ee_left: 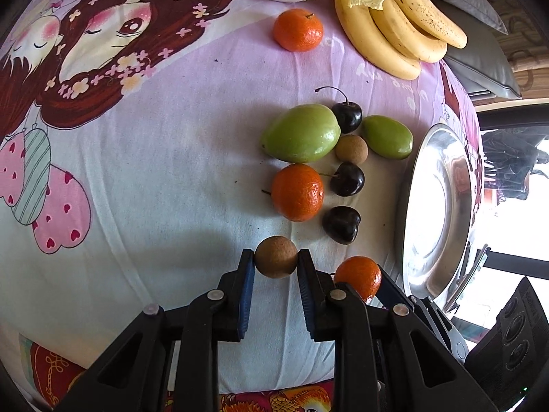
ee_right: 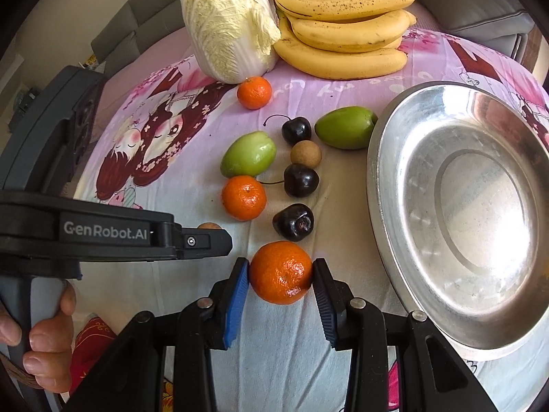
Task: Organize fruits
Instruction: 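Close left gripper on the brown fruit while right gripper closes on the tangerine, then lift both held fruits and carry them over the steel bowl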
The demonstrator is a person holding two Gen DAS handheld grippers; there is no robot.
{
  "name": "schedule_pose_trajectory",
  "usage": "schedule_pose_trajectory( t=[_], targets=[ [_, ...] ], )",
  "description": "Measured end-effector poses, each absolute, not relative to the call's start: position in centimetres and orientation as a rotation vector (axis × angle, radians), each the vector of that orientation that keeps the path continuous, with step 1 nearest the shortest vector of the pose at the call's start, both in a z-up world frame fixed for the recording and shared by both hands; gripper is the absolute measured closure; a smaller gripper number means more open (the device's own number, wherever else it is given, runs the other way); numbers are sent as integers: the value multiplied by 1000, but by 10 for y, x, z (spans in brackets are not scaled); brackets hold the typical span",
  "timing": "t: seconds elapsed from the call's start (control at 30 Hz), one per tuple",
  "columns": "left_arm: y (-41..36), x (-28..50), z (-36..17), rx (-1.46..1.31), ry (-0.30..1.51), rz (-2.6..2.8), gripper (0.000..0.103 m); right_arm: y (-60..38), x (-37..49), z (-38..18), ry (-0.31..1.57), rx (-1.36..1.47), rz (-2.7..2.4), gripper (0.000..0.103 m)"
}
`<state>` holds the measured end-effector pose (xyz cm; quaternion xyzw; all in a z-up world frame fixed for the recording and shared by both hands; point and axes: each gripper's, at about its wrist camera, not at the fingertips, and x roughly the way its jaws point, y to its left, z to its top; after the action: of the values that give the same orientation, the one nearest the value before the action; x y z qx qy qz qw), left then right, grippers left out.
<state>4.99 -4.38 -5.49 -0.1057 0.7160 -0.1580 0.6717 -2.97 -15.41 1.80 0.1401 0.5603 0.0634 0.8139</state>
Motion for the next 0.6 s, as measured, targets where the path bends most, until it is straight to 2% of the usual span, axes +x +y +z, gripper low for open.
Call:
schedule_pose_trajectory(
  t=[0.6],
  targets=[
    [-46,45,3,-251,1550,-296,77,-170,-44,70,1108,304,132,63]
  ],
)
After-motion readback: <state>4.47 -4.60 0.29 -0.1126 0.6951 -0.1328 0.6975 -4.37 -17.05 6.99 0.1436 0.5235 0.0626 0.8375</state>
